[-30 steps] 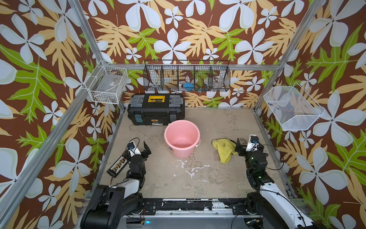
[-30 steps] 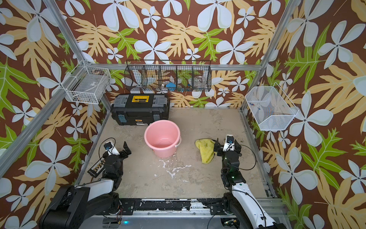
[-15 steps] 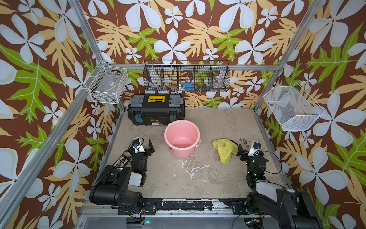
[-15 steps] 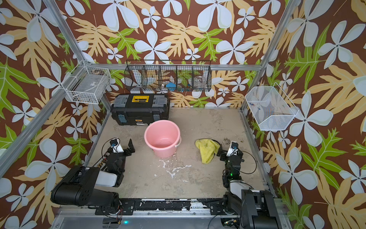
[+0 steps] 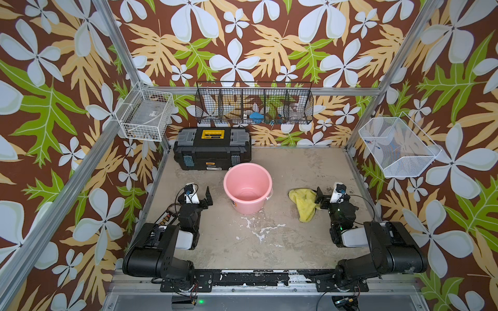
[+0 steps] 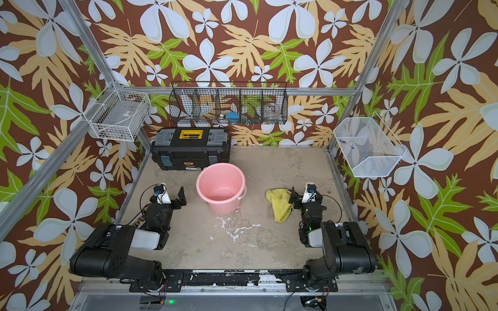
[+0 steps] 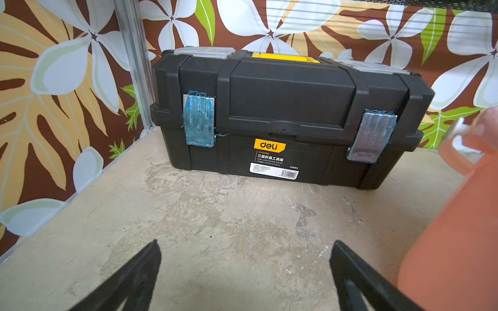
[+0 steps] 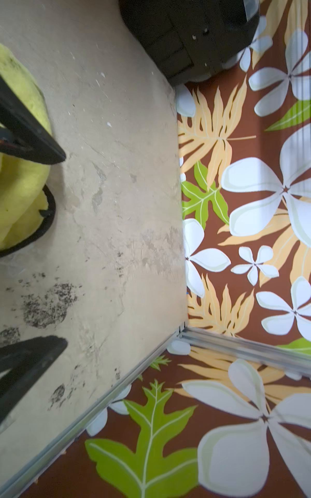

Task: Wipe the inside of the bucket with a cloth
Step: Reset both arms

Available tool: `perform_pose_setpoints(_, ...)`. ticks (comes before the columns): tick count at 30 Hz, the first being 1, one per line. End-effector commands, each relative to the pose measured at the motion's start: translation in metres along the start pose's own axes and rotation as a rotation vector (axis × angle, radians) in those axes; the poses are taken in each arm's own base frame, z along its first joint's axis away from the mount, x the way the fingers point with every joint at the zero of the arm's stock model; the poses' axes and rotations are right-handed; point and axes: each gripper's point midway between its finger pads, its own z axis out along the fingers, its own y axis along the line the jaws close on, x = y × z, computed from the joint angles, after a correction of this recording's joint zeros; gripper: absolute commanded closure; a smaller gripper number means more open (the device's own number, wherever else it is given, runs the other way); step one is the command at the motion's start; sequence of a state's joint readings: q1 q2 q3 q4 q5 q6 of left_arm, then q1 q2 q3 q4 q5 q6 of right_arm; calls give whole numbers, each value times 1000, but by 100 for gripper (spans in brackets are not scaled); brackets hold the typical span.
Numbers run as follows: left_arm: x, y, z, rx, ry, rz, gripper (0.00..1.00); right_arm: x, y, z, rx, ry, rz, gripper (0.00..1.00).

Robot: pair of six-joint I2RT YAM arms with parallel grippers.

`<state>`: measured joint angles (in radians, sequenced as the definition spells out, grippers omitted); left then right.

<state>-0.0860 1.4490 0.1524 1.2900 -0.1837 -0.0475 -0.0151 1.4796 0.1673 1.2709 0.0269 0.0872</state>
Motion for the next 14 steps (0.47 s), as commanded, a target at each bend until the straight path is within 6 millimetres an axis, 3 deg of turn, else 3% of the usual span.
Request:
perform_pose_setpoints(1,0,-1,1,6,4,13,0,-2,0,1,3,-1,-14,0)
perform_pose_setpoints(14,1,-2,3,31,11,7,0,-3,0,1,1,-6,-16,0)
